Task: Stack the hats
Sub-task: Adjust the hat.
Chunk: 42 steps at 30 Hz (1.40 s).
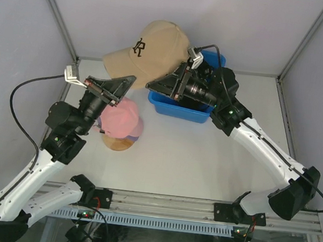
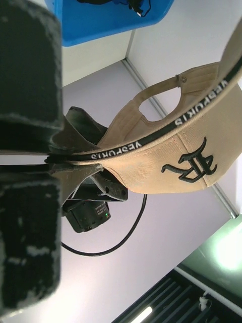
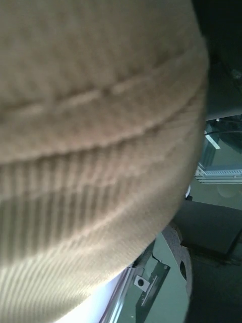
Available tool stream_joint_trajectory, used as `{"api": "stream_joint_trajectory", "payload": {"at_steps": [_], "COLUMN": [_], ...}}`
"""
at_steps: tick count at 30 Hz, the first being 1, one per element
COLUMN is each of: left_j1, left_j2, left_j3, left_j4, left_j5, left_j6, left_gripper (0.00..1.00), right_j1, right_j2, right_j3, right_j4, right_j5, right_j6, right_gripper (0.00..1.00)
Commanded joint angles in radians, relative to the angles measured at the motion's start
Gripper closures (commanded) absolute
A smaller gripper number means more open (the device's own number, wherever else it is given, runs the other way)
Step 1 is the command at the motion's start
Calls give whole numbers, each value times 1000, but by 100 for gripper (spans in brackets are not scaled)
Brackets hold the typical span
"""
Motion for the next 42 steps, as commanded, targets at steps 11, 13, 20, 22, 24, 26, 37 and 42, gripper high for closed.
{"api": "stream_joint_trajectory", "payload": {"at_steps": [11, 13, 20, 22, 24, 26, 37, 42], "left_j1": [-28, -28, -28, -28, -26, -26, 46, 137], "left_j2": [5, 5, -31, -60, -93, -120, -187, -211], "left_j3": [63, 59, 47, 40, 25, 11, -12, -39], "left_j4": [-11, -15, -51, -70, -84, -94, -148, -126], "left_j5": [-22, -19, -29, -53, -89, -121, -81, 4], "left_j6": [-1, 1, 30, 41, 50, 55, 29, -58], "left_gripper": [100, 100, 95, 81, 62, 48, 26, 23], "right_j1": [-62, -67, -91, -111, -135, -158, -211, -214], "right_j2": [124, 142, 207, 217, 227, 239, 260, 253], "right_j3": [101, 108, 165, 167, 165, 166, 226, 232], "right_j4": [209, 234, 273, 303, 341, 398, 578, 648], "right_j5": [-22, -31, -108, -138, -171, -207, -339, -399], "right_j6": [69, 93, 152, 183, 229, 280, 436, 488], "right_gripper": [50, 55, 100, 100, 100, 100, 100, 100]}}
